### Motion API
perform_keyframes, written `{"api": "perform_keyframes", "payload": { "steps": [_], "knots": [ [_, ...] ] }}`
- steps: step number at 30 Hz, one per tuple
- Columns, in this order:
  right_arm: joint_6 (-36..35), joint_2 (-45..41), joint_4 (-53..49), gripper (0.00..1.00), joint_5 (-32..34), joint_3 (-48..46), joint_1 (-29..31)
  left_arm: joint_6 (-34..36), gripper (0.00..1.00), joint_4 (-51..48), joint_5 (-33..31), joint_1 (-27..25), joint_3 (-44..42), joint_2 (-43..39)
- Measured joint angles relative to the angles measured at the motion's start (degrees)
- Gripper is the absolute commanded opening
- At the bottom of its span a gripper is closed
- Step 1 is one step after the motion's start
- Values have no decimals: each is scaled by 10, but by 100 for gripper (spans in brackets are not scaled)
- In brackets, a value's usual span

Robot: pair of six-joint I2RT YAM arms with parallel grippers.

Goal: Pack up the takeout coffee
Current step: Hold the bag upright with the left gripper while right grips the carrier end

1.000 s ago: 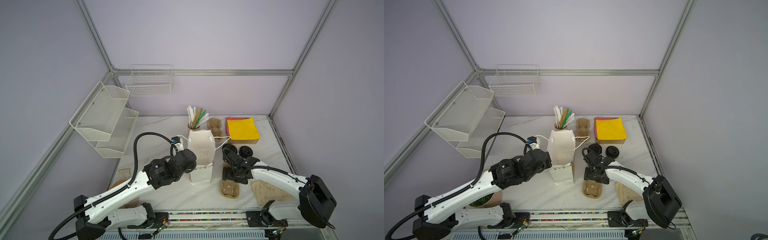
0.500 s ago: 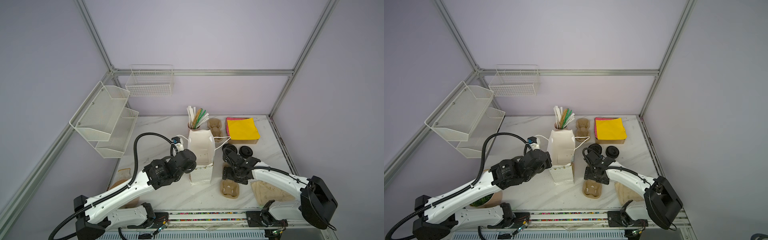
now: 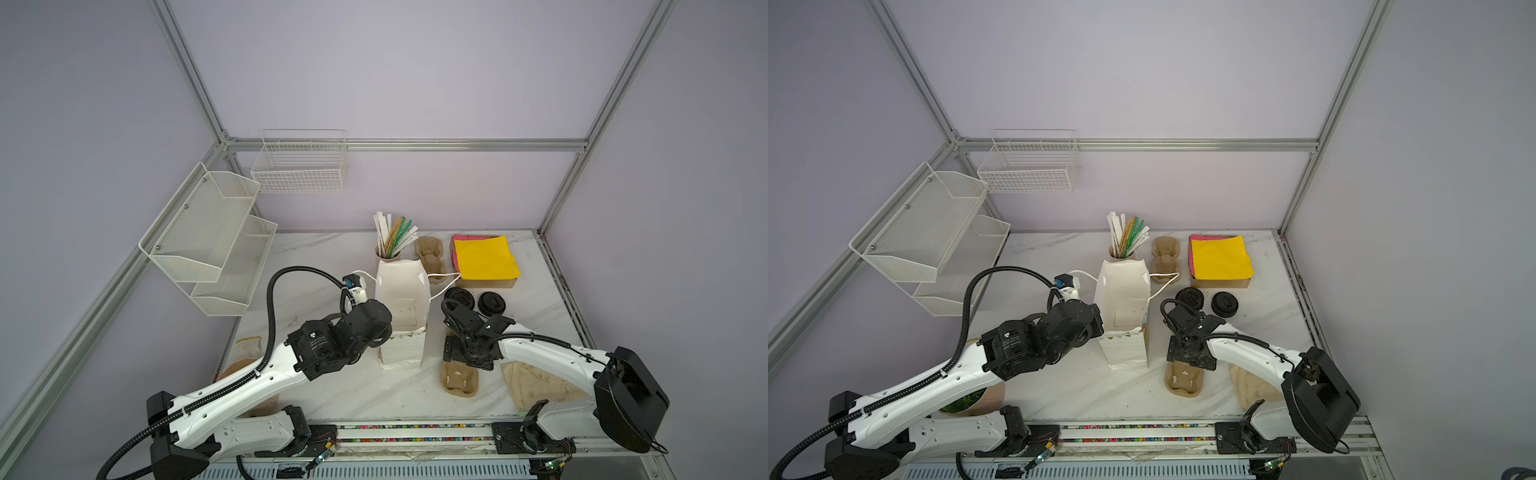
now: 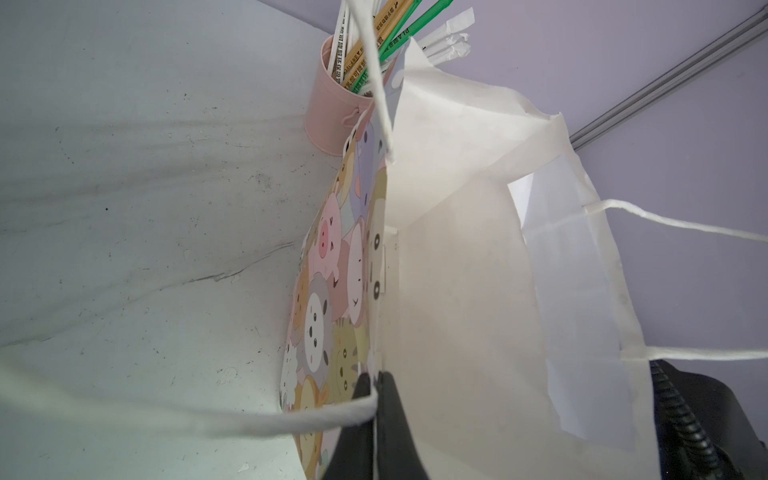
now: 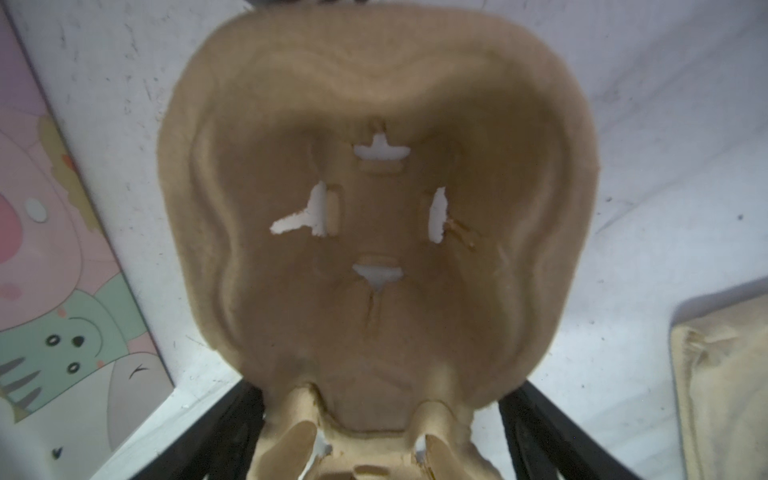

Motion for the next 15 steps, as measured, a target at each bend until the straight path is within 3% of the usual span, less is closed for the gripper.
{"api": "perform_keyframes", "payload": {
  "steps": [15],
  "knots": [
    [3, 6, 4, 76, 12, 1, 3, 0, 0, 7, 4, 0, 0, 0]
  ]
}}
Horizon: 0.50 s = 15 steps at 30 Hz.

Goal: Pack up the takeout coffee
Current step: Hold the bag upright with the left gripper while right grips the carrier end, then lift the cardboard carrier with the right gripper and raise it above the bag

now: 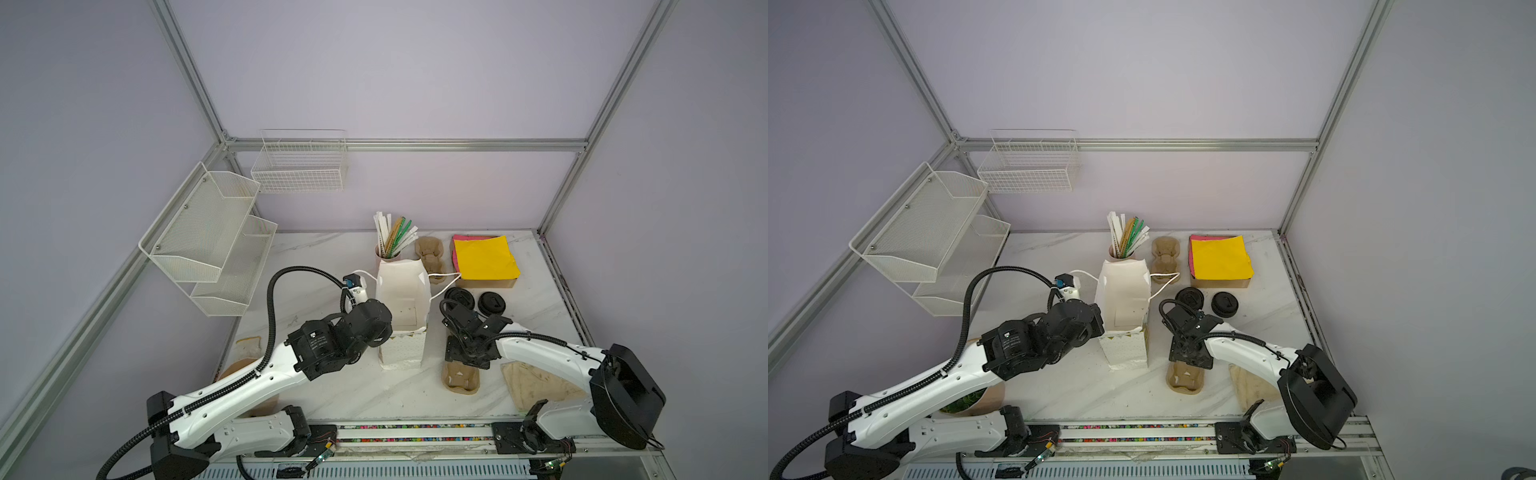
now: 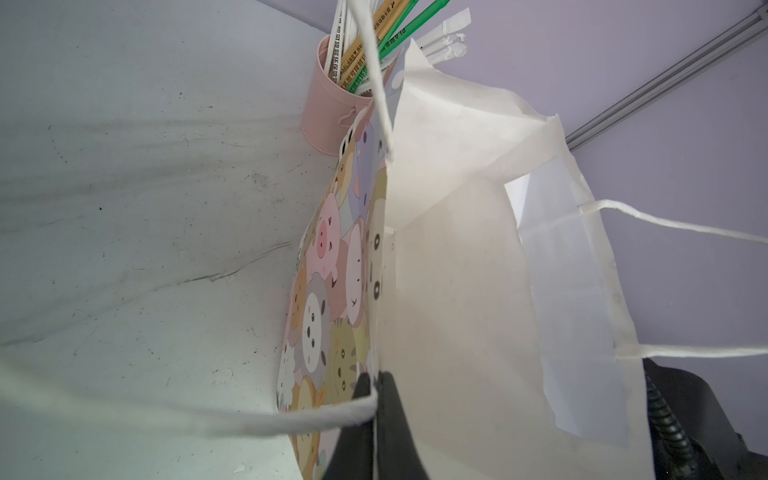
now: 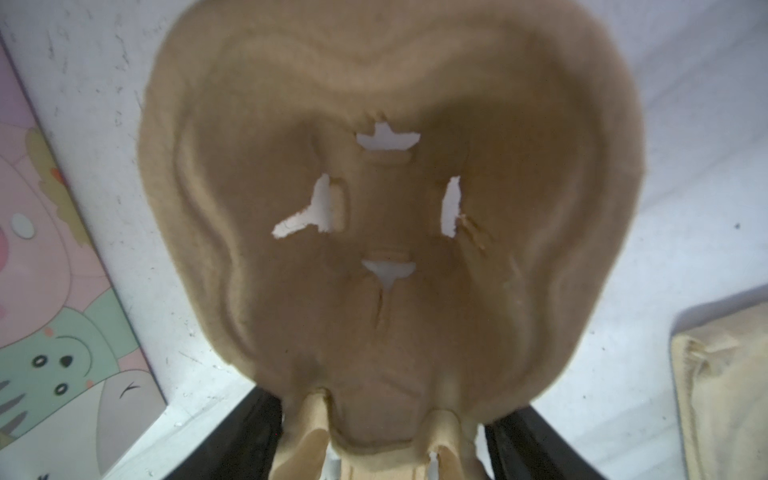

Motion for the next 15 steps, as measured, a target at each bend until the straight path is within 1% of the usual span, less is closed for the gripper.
{"api": "perform_keyframes", "payload": {
  "steps": [9, 15],
  "knots": [
    [-4, -61, -49, 76, 11, 16, 0, 0, 0, 17, 10, -2, 0, 5],
    [-8, -107, -86, 76, 18, 37, 0, -5, 0, 34, 10, -14, 0, 17]
  ]
}}
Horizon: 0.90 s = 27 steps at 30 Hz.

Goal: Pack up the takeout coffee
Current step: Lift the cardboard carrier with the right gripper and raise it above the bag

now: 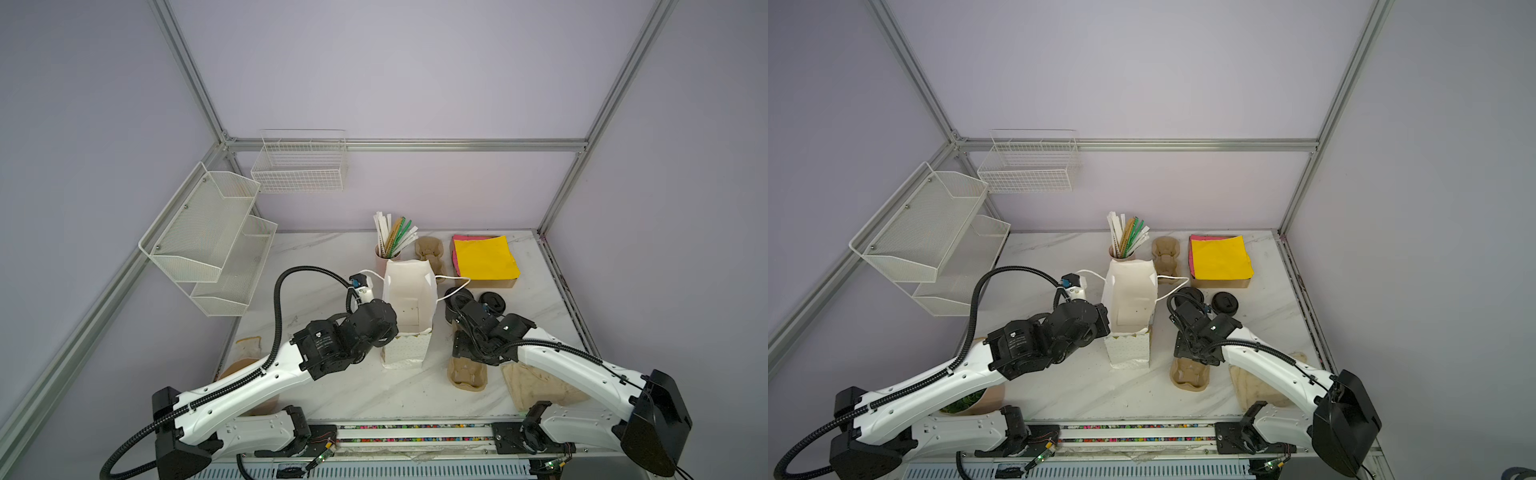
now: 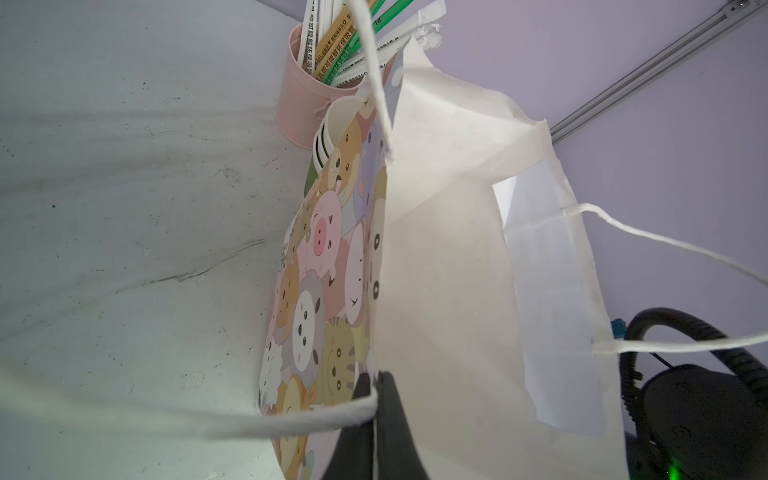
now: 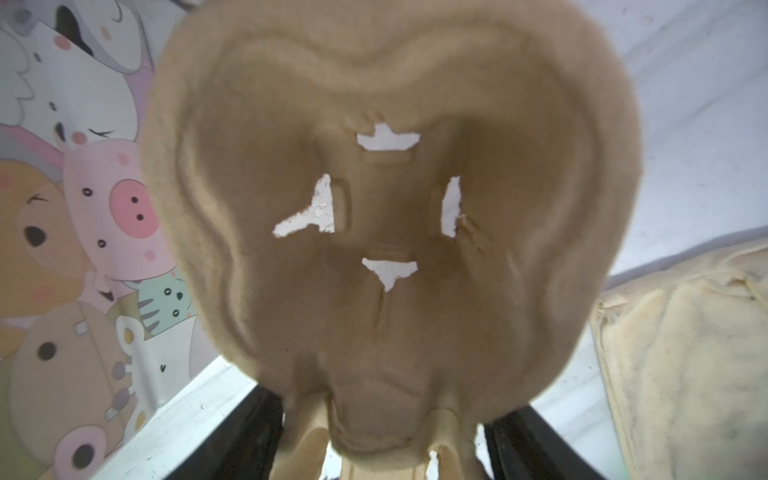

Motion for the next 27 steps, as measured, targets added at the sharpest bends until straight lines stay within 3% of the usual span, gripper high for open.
{"api": "perform_keyframes", "payload": {
  "steps": [18, 27],
  "knots": [
    [-5, -71, -129, 76, 41, 112, 0, -16, 0, 23, -15, -17, 1, 11],
    [-42, -87, -150, 76, 49, 160, 0, -31, 0, 37, -19, -19, 2, 20]
  ]
}}
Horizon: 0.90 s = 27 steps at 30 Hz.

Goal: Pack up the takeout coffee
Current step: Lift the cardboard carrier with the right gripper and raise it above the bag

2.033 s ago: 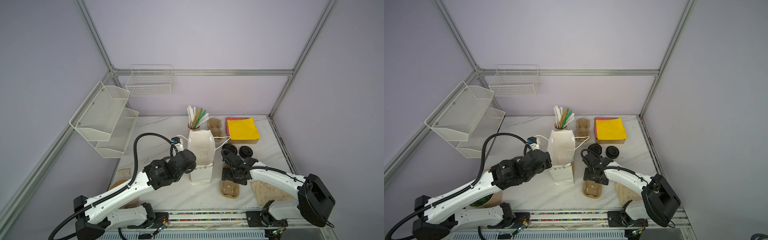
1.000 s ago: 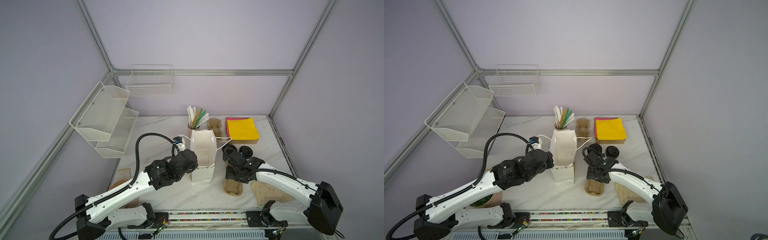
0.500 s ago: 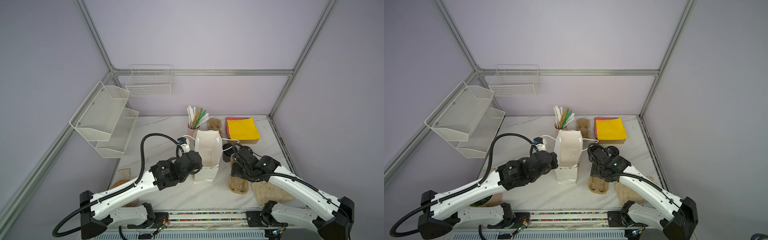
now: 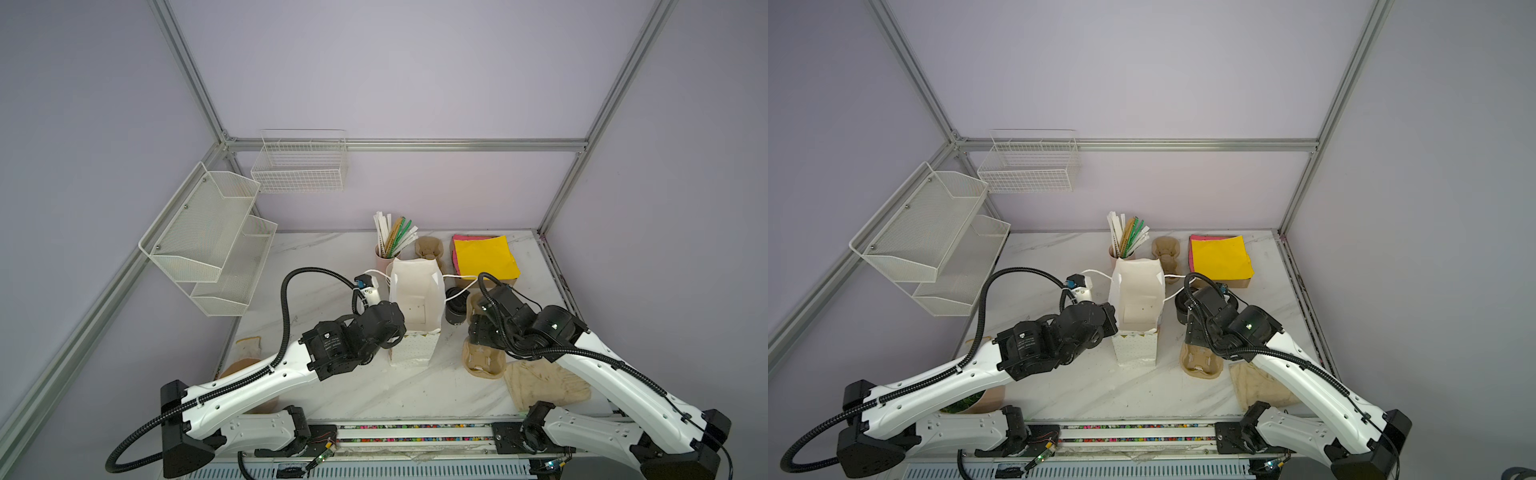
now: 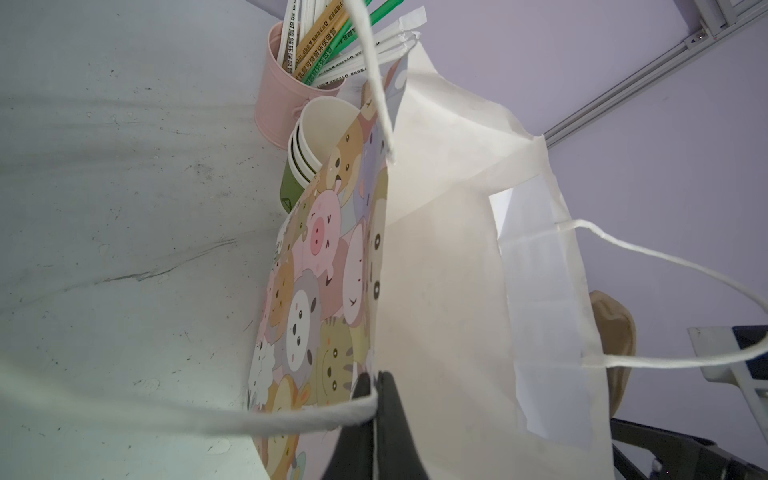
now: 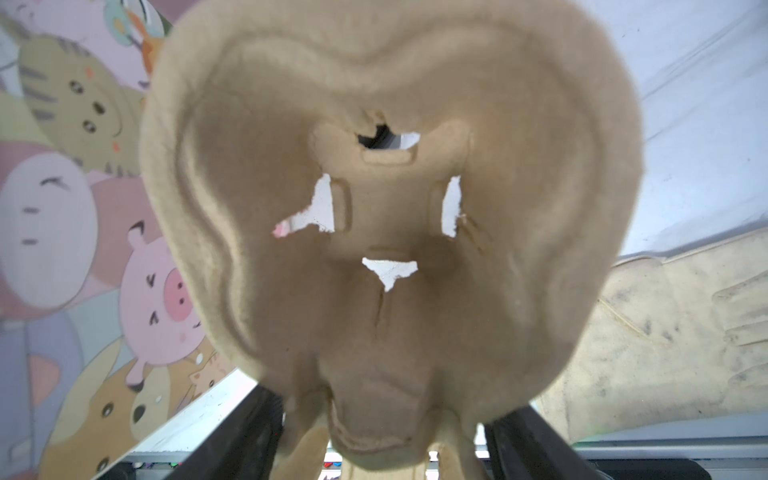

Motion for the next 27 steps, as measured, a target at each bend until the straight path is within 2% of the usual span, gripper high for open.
{"api": "perform_keyframes", "payload": {
  "steps": [4, 12, 14, 16, 20, 23, 27],
  "knots": [
    [-14, -5, -18, 76, 3, 39, 0, -1, 8, 10, -2, 0, 2, 10],
    [-41, 1, -57, 76, 16, 160, 0, 0, 40, 20, -3, 0, 18, 29],
    [-47, 7, -66, 76, 17, 184, 0, 6, 42, 21, -4, 0, 19, 29],
    [-51, 14, -73, 76, 16, 209, 0, 9, 48, 21, -6, 0, 19, 28],
    [-63, 30, -86, 76, 12, 257, 0, 20, 63, 21, -12, 0, 19, 19],
    [-71, 39, -92, 75, 7, 291, 0, 29, 78, 21, -15, 0, 21, 9],
    [-80, 52, -97, 75, -2, 332, 0, 51, 85, 21, -19, 0, 37, 5]
  ]
}}
